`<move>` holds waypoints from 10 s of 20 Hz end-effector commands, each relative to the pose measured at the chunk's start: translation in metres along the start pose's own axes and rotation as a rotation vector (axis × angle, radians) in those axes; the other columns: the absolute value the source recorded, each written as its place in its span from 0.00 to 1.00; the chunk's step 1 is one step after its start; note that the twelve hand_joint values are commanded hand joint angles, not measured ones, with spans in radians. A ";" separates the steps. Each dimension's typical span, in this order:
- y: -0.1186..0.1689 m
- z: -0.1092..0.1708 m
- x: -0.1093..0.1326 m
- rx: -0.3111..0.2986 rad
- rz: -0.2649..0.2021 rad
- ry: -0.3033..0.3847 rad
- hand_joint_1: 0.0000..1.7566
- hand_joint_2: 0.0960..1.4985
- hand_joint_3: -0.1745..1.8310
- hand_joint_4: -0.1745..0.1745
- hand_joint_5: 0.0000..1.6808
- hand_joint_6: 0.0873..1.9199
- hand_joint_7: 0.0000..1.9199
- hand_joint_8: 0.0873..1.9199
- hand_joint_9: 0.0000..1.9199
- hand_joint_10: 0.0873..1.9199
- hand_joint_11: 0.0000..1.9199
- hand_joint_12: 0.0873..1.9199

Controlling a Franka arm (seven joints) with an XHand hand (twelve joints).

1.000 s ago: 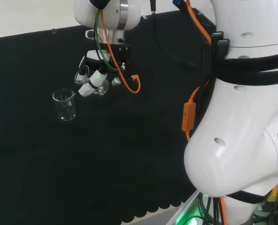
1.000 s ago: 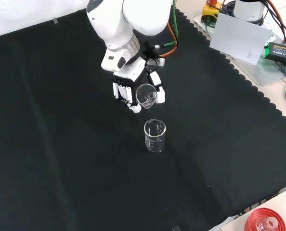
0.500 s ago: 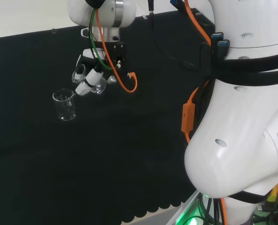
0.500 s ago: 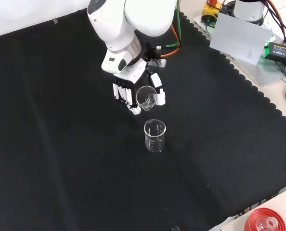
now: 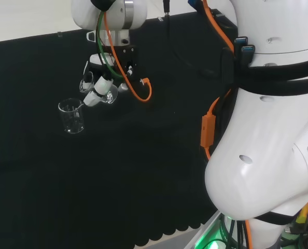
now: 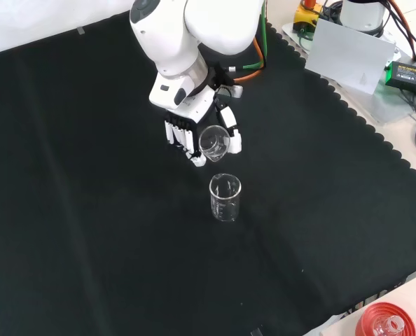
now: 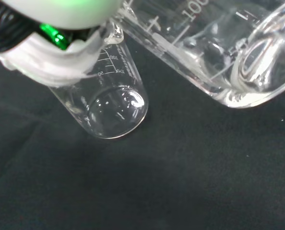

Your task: Pour the water from the handheld beaker into the one on the table.

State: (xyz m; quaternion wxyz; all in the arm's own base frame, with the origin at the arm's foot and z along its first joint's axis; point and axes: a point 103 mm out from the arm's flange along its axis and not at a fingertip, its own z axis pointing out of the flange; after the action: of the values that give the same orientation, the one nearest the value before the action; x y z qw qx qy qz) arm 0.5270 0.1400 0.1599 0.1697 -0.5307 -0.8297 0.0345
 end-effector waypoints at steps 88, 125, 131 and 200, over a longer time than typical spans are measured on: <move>0.018 -0.012 0.050 0.285 0.063 -0.397 0.65 0.36 0.43 1.00 0.83 0.21 0.85 0.00 0.78 0.00 0.57 0.48; 0.029 -0.016 0.067 0.350 0.113 -0.513 0.65 0.36 0.43 1.00 0.82 0.22 0.85 0.00 0.78 0.00 0.57 0.47; 0.030 -0.018 0.071 0.361 0.122 -0.536 0.65 0.36 0.43 1.00 0.82 0.22 0.85 0.00 0.79 0.00 0.57 0.47; 0.032 -0.025 0.084 0.434 0.162 -0.658 0.65 0.37 0.43 1.00 0.81 0.24 0.85 0.00 0.79 0.00 0.58 0.47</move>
State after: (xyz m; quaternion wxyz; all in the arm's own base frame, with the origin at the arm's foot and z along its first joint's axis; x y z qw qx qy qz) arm 0.5312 0.2254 0.1955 0.0008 -0.5058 -0.7698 0.3894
